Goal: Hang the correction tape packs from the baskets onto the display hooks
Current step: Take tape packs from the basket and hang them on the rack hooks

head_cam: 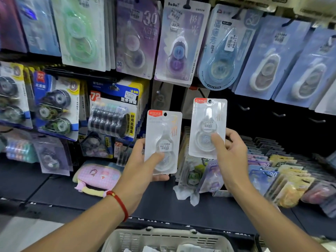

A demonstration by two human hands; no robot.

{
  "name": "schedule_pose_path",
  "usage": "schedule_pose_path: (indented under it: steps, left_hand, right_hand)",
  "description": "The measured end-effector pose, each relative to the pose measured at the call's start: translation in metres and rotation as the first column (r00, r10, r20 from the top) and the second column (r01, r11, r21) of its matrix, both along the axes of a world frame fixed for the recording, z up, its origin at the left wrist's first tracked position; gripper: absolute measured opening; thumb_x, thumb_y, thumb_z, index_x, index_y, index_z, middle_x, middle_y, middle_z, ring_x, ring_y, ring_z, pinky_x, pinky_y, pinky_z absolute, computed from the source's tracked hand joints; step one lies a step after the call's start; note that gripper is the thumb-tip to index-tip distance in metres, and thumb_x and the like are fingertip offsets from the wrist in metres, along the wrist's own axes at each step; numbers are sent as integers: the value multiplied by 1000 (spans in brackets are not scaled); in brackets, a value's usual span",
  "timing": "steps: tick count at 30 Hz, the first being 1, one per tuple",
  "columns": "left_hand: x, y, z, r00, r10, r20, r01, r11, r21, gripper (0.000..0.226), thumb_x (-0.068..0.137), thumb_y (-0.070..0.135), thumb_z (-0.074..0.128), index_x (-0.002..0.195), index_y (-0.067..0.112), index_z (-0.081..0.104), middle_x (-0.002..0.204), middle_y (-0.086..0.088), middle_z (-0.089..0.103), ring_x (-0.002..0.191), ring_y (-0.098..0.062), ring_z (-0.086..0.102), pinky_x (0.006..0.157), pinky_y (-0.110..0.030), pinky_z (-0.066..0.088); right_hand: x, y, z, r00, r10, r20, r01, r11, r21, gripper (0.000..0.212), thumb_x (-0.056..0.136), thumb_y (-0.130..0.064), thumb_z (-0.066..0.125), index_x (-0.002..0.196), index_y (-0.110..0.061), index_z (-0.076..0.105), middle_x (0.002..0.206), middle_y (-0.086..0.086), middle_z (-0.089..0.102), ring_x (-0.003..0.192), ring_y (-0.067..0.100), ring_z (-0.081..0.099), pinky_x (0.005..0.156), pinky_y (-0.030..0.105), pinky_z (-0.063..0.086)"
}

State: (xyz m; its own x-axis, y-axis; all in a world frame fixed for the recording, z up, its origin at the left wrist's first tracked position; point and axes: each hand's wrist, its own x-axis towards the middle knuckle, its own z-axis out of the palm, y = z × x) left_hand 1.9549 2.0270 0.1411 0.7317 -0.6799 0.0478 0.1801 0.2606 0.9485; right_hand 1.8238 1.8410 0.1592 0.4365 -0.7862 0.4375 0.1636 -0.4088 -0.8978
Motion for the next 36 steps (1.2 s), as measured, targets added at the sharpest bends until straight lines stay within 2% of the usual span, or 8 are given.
schedule_pose_path:
  steps: [8,16,20,24,27,29,33,36]
  left_hand:
    - [6,3,-1,999,-18,-39,17,999,-38,33,100,5,64,122,30,62,119,-5,75,95,-22,79,65,-41,65]
    - [10,3,0,998,-32,-49,29,997,-67,30,100,6,62,121,27,62,101,6,79,89,-18,79,62,-38,64]
    - [10,2,-1,998,-31,-61,27,998,-63,29,100,6,63,120,26,63,104,3,79,90,-22,79,62,-38,64]
    - [7,-2,-4,999,-34,-38,33,999,-29,28,101,3,60,122,21,63,116,-3,77,96,-25,78,68,-43,64]
    - [4,-4,-7,999,-50,0,50,999,-17,30,103,3,59,125,23,63,116,0,77,100,-21,78,72,-42,66]
    - [2,-4,-9,996,-73,49,74,997,-17,28,104,8,62,126,25,64,114,3,78,104,-19,77,75,-40,66]
    - [-1,-5,-8,991,-98,91,99,995,-4,29,100,13,67,128,21,65,114,-3,79,102,-23,78,73,-39,66]
    - [-5,-9,-6,983,-75,169,73,997,17,28,97,18,72,124,22,66,109,-3,81,96,-24,79,66,-34,65]
  right_hand:
    - [6,2,-13,995,-97,25,98,995,-28,14,102,-31,69,113,-23,67,72,-9,74,61,2,65,55,16,48]
    - [12,-7,-16,996,-92,10,92,996,12,18,103,-34,68,117,-24,67,89,-7,81,82,9,77,63,22,60]
    - [48,-34,-25,995,-72,-63,79,990,113,4,106,-35,62,110,-36,62,80,-21,73,65,9,73,61,24,62]
    - [92,-75,-27,993,-82,-89,101,966,239,25,106,-37,62,126,-23,57,109,0,69,79,10,72,63,26,62]
    - [99,-89,-28,973,-134,-189,204,884,420,47,105,-44,62,136,-11,50,103,9,64,80,21,71,69,45,67]
    - [90,-82,-28,965,-116,-234,219,848,483,42,109,-39,55,134,-5,51,102,15,62,76,25,70,66,46,67]
    - [51,-35,-23,931,238,-277,-155,944,291,40,110,-38,48,109,-7,73,97,18,75,72,20,73,59,31,61]
    - [19,2,-9,834,459,-307,-425,889,174,43,109,-51,43,116,-24,77,111,2,80,100,18,76,82,33,64]
